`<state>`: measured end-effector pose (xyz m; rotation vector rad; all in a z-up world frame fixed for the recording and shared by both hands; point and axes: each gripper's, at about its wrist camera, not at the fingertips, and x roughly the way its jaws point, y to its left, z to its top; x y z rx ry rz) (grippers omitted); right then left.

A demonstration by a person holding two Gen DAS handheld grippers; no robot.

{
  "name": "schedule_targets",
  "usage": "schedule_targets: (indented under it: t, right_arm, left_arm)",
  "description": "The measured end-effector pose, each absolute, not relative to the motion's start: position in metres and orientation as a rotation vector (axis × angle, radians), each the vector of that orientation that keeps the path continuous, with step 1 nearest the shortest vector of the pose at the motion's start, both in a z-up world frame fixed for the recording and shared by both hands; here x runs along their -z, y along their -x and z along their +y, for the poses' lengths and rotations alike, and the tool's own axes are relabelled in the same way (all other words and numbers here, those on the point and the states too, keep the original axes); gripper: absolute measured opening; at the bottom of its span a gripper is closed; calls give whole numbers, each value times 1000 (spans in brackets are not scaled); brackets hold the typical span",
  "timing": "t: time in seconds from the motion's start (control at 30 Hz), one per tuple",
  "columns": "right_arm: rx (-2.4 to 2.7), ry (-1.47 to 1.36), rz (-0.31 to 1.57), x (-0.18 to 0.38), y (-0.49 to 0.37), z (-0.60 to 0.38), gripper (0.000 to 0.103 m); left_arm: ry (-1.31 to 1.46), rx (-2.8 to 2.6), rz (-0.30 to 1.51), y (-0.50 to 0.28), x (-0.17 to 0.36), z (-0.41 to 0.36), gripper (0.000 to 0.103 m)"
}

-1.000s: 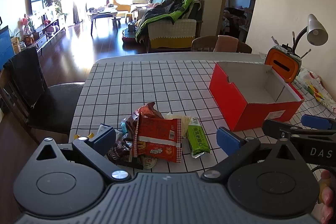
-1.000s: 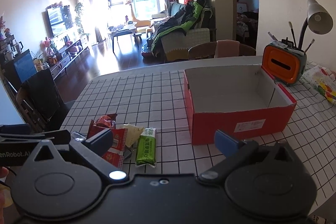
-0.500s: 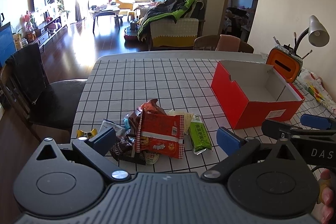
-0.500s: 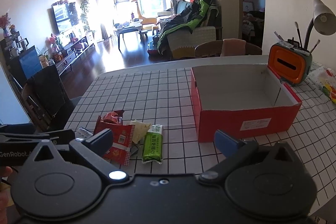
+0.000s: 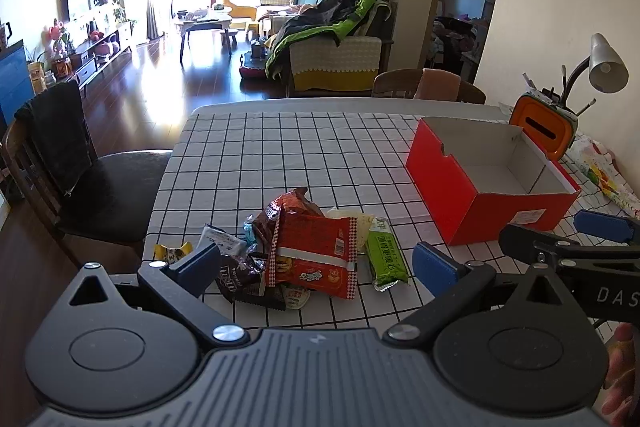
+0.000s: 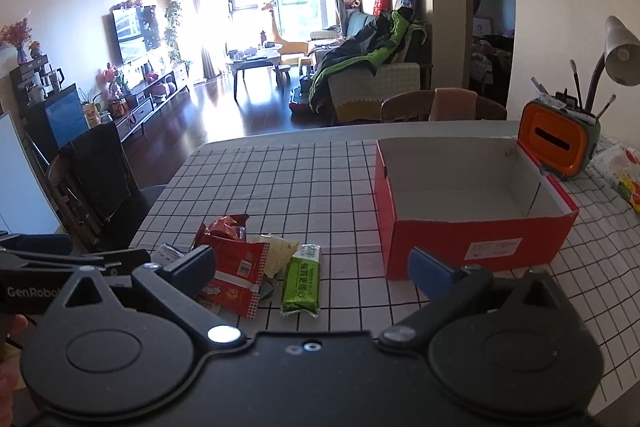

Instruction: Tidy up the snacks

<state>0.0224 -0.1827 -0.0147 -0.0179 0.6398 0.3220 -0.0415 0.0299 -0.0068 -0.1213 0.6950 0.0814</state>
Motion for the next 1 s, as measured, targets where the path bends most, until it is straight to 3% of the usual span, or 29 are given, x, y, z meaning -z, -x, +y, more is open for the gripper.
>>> schedule_targets:
  t: [0.37,1.0]
  right_arm:
    - [-408,40,648,27,-48,-169,102]
    - [-477,150,876,123,-127,-153,92]
  left_arm:
    - [117,-127,728,23,17,40,103]
    - [237,-236,910,-22,90,103,102]
